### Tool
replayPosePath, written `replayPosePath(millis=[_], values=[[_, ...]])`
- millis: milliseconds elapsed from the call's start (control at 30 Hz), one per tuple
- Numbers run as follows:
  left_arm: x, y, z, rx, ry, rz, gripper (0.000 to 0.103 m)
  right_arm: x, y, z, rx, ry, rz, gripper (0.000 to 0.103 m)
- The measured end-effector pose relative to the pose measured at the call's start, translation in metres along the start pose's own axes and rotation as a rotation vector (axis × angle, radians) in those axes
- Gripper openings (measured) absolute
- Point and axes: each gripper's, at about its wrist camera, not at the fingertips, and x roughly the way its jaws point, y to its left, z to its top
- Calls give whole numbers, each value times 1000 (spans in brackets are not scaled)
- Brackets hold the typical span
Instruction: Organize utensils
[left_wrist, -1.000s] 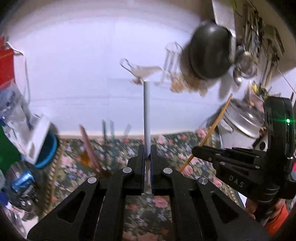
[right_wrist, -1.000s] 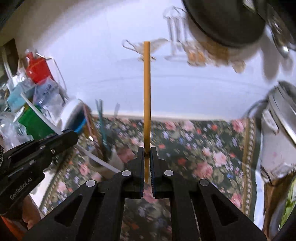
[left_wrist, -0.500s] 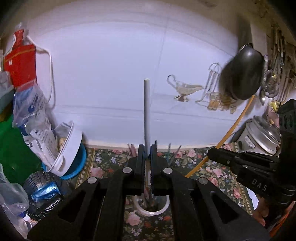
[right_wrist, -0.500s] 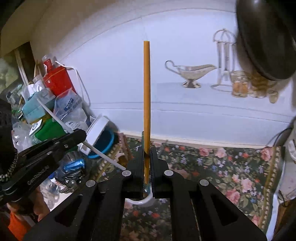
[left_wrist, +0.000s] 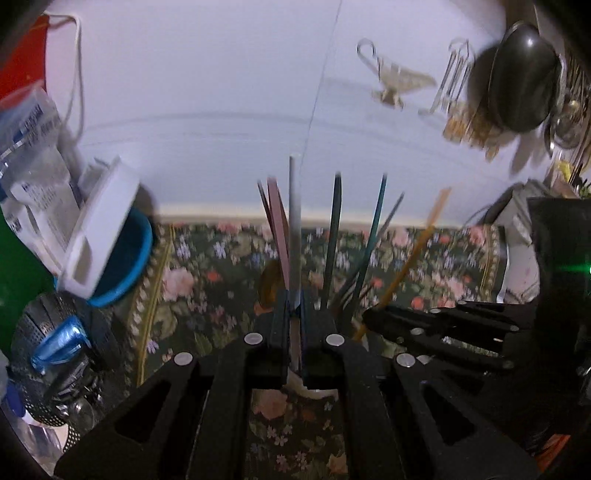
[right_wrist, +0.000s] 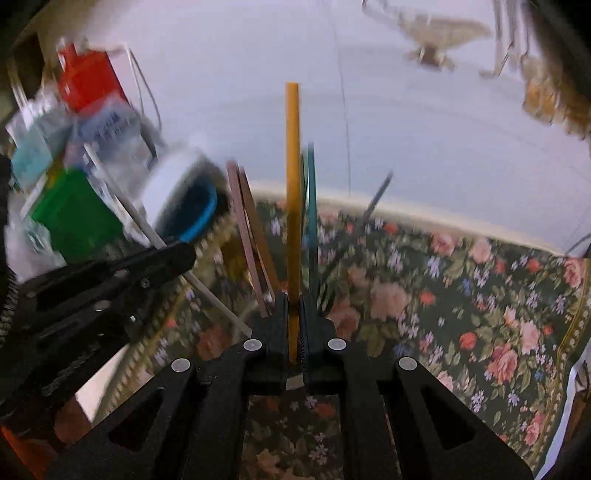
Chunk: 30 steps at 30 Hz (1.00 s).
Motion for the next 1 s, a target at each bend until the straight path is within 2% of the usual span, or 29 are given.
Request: replayPosePath(millis=[133,267,333,467,700,867,967,1000], values=[[-1,-6,-9,0,10,29,3,8,1,-14,-29,67,57,6],[-23,-16,-15,-14,-25,61,4,-16,2,-20,-75,38,70,9],[-39,-22,-16,-23,-58,76,6,-32,2,-20,-84,7,77,13],[-83,-34,-19,-40,-141,86,8,-85,0,-20,-109,-92,87,13],[-180,-61,-26,6,-318,52,11,-187,4,-31,-145,-320,95,13],[-244,-72,-46,69,-452,30,26,-251,20,-55,-159,-476,91,14],[-274,-73,-63,98,-499,14,45,-273,35,-73,-167,-540,78,33],[-282,-73,-69,106,-511,13,57,-280,41,-80,-167,-566,69,45]])
